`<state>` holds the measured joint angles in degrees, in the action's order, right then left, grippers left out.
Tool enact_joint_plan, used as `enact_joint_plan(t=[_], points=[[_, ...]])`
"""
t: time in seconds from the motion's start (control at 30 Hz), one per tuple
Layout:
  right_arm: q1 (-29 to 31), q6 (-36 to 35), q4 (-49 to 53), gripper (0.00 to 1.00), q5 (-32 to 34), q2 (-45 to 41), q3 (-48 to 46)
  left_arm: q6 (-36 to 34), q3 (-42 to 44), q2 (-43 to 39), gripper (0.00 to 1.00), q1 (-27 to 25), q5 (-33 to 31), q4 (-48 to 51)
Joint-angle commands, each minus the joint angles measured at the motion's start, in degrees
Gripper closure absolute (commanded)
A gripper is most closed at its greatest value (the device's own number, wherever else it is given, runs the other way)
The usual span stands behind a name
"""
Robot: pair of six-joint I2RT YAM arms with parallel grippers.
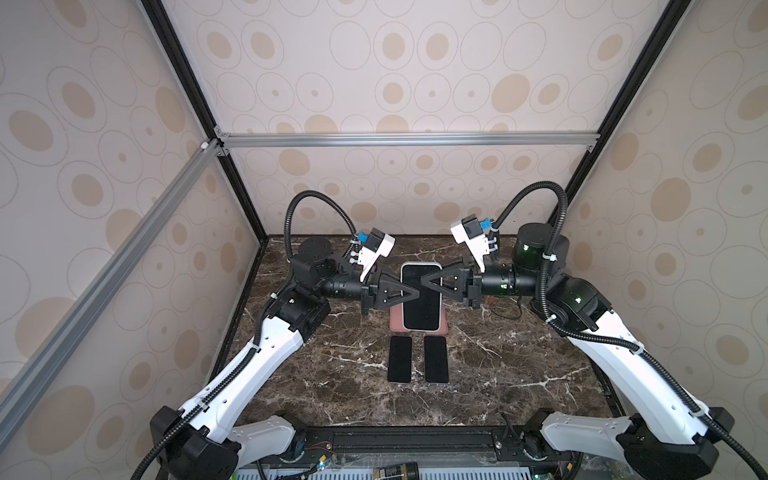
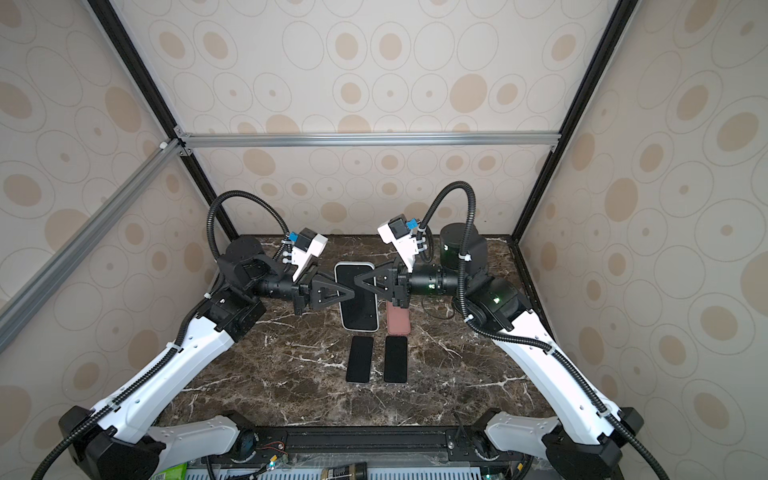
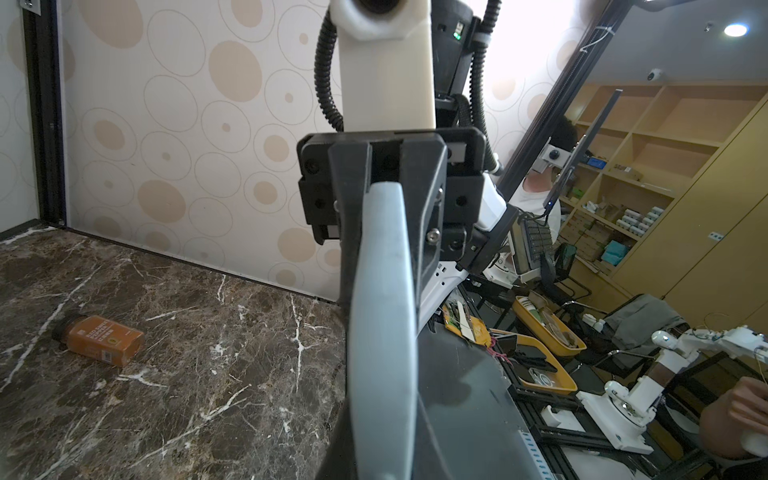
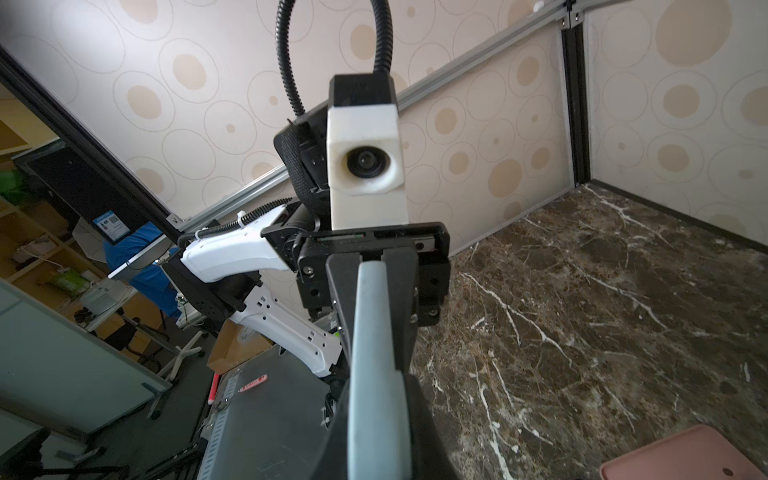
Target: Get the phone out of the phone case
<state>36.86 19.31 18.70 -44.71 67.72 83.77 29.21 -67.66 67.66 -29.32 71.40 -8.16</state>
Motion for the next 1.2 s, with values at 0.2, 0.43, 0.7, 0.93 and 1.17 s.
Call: enact_joint_plan(t=[0.2, 0.43, 0.7, 0.93, 1.17], points=[[-0.07, 19.55, -38.96, 1.0, 10.0, -9.03, -17.7, 10.77, 4.93, -4.09, 0.56, 0.32, -5.96, -21.83], [-0.04, 23.91, -53.21, 1.0, 14.36, -9.02, -23.63, 13.94, 8.38, -4.5, 0.57, 0.28, -5.04, -25.43], [-0.06, 23.32, -57.73, 1.0, 17.56, -10.29, -25.41, 13.02, 10.16, -5.85, 0.7, 0.32, -4.6, -24.49], [-0.04, 23.73, -57.45, 1.0, 17.39, -10.42, -25.87, 14.1, 9.84, -5.1, 0.94, 0.31, -4.35, -26.67], [-0.11, 16.93, -50.02, 0.39, 21.66, -13.94, -27.1, 5.98, 7.12, -5.25, 1.0, 0.3, -6.94, -16.85]])
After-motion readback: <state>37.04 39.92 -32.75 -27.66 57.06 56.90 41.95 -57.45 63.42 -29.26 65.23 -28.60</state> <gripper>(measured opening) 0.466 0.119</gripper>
